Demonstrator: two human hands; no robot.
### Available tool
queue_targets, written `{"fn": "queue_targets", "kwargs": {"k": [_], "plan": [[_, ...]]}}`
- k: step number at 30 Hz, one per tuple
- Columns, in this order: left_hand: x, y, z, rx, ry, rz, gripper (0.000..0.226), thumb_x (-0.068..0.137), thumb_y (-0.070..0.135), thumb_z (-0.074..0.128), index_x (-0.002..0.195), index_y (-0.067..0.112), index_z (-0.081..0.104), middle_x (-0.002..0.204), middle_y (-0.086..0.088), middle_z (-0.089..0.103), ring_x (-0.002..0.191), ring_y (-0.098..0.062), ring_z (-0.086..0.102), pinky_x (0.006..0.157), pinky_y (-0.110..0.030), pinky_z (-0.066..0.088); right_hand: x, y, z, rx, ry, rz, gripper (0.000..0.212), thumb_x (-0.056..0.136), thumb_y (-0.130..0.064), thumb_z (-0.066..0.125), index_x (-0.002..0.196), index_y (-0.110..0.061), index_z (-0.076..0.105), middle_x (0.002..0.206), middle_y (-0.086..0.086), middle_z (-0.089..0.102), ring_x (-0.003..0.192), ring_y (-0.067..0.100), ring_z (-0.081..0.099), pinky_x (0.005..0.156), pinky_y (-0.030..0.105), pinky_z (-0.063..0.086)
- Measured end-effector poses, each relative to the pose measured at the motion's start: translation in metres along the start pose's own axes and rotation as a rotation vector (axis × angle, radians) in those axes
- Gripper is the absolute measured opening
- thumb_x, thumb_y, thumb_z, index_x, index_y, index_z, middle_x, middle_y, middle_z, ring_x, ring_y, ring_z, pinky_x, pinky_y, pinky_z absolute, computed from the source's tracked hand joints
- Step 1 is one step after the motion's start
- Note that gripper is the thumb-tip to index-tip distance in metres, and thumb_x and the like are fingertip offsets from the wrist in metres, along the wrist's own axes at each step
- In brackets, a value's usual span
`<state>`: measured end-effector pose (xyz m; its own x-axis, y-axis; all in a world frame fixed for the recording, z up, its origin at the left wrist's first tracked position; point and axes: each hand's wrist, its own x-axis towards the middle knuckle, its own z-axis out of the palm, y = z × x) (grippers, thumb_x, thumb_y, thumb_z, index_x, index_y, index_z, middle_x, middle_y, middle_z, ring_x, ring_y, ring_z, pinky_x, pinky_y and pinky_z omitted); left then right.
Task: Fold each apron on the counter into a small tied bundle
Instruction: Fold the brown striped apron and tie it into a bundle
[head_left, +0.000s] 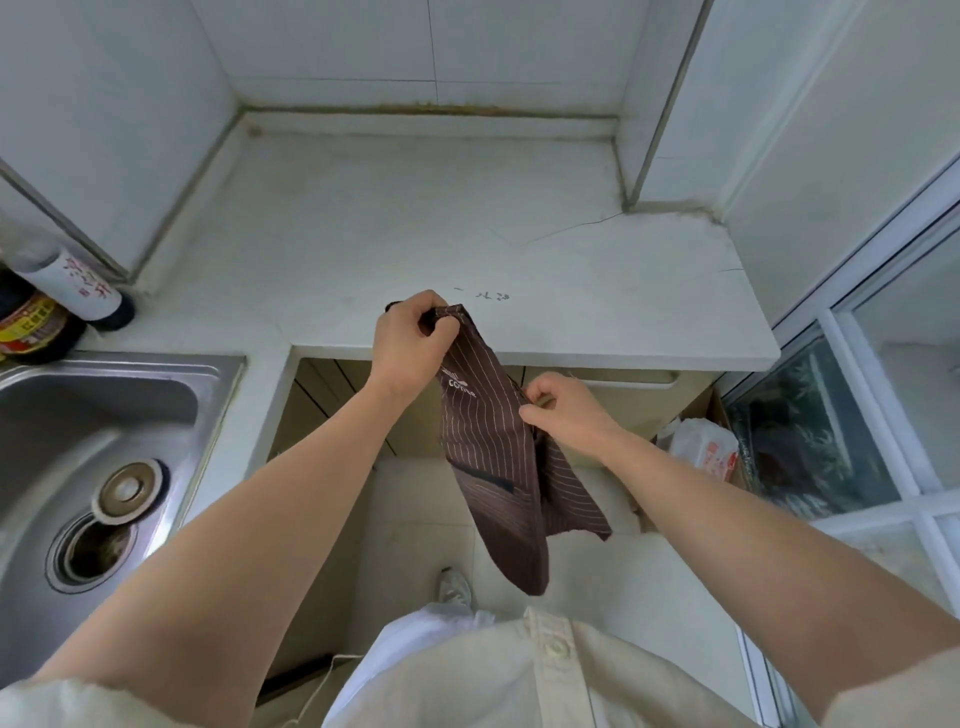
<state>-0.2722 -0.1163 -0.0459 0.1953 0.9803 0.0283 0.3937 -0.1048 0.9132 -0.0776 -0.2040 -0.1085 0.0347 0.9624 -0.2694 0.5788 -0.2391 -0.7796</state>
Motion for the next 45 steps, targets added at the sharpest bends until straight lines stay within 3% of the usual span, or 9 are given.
{"fn": "queue_targets", "kwargs": {"k": [9,12,17,24,31,36,39,42,45], "plan": [[0.026,-0.008,-0.02,-0.092,-0.178,0.055,0.016,0.079,0.02,0.049,0.067,0.019,0.059,0.066,-0.006,0.055,0.064,-0.026,0.054,0.061,-0.054,0.053,0.022,-0.013,0.018,0.063,-0.042,-0.003,0.014,0.094,-0.02,0.062,0.083,-0.024,0.054,0.073,-0.005,0.058,0.065,0.008,0.05,0.066,0.023,0.04],[0.029,-0.009,-0.027,-0.092,-0.17,0.069,0.016,0.08,0.019,0.048,0.067,0.018,0.058,0.064,-0.005,0.055,0.063,-0.022,0.052,0.058,-0.041,0.045,0.026,-0.02,0.021,0.051,-0.108,-0.027,0.019,0.093,-0.02,0.063,0.075,-0.024,0.056,0.071,-0.005,0.056,0.064,0.008,0.048,0.063,0.022,0.038],[0.032,-0.022,-0.036,-0.048,-0.207,0.087,0.015,0.078,0.019,0.049,0.07,0.01,0.058,0.063,-0.005,0.053,0.061,-0.019,0.049,0.059,-0.035,0.04,0.03,-0.04,0.035,-0.002,-0.4,-0.031,0.01,0.092,-0.019,0.065,0.089,-0.011,0.07,0.091,0.002,0.071,0.083,0.012,0.063,0.083,0.03,0.05],[0.035,-0.028,-0.048,-0.084,-0.203,0.093,0.015,0.08,0.018,0.048,0.071,0.01,0.058,0.067,-0.013,0.056,0.064,-0.023,0.054,0.058,-0.044,0.047,0.039,-0.053,0.048,0.388,-0.138,0.157,0.02,0.092,-0.012,0.058,0.109,-0.018,0.051,0.115,0.01,0.059,0.103,0.023,0.059,0.086,0.03,0.051],[0.037,-0.034,-0.049,-0.096,-0.198,0.09,0.016,0.08,0.019,0.049,0.073,0.009,0.059,0.069,-0.017,0.058,0.063,-0.029,0.055,0.06,-0.049,0.051,0.043,-0.059,0.055,0.38,-0.059,0.222,0.046,0.093,-0.009,0.052,0.129,-0.02,0.026,0.124,0.01,0.045,0.105,0.021,0.055,0.075,0.024,0.047],[0.036,-0.036,-0.049,-0.057,-0.223,0.072,0.014,0.077,0.019,0.048,0.068,0.015,0.059,0.064,-0.002,0.057,0.062,-0.017,0.052,0.06,-0.038,0.045,0.04,-0.05,0.063,0.423,-0.384,0.279,0.015,0.088,-0.012,0.033,0.095,-0.012,0.047,0.088,0.003,0.05,0.074,0.014,0.04,0.067,0.03,0.032],[0.037,-0.04,-0.051,-0.044,-0.227,0.057,0.015,0.076,0.02,0.049,0.07,0.012,0.059,0.067,-0.011,0.057,0.064,-0.02,0.052,0.06,-0.041,0.045,0.04,-0.042,0.067,0.395,-0.542,0.273,0.021,0.085,-0.013,0.035,0.099,-0.012,0.05,0.094,0.003,0.057,0.074,0.01,0.048,0.062,0.027,0.031],[0.039,-0.042,-0.055,-0.061,-0.228,0.049,0.016,0.077,0.019,0.049,0.072,0.008,0.059,0.068,-0.014,0.058,0.064,-0.021,0.054,0.059,-0.046,0.047,0.043,-0.039,0.071,0.27,-0.598,0.293,0.022,0.079,-0.029,0.051,0.093,-0.013,0.051,0.094,0.006,0.051,0.074,0.012,0.045,0.066,0.025,0.034],[0.039,-0.042,-0.058,-0.086,-0.24,0.035,0.019,0.079,0.018,0.048,0.075,0.003,0.059,0.068,-0.013,0.059,0.065,-0.021,0.058,0.06,-0.045,0.051,0.048,-0.034,0.071,0.136,-0.423,0.252,0.025,0.089,-0.032,0.063,0.103,-0.011,0.066,0.104,0.002,0.07,0.095,0.017,0.066,0.091,0.031,0.05]]}}
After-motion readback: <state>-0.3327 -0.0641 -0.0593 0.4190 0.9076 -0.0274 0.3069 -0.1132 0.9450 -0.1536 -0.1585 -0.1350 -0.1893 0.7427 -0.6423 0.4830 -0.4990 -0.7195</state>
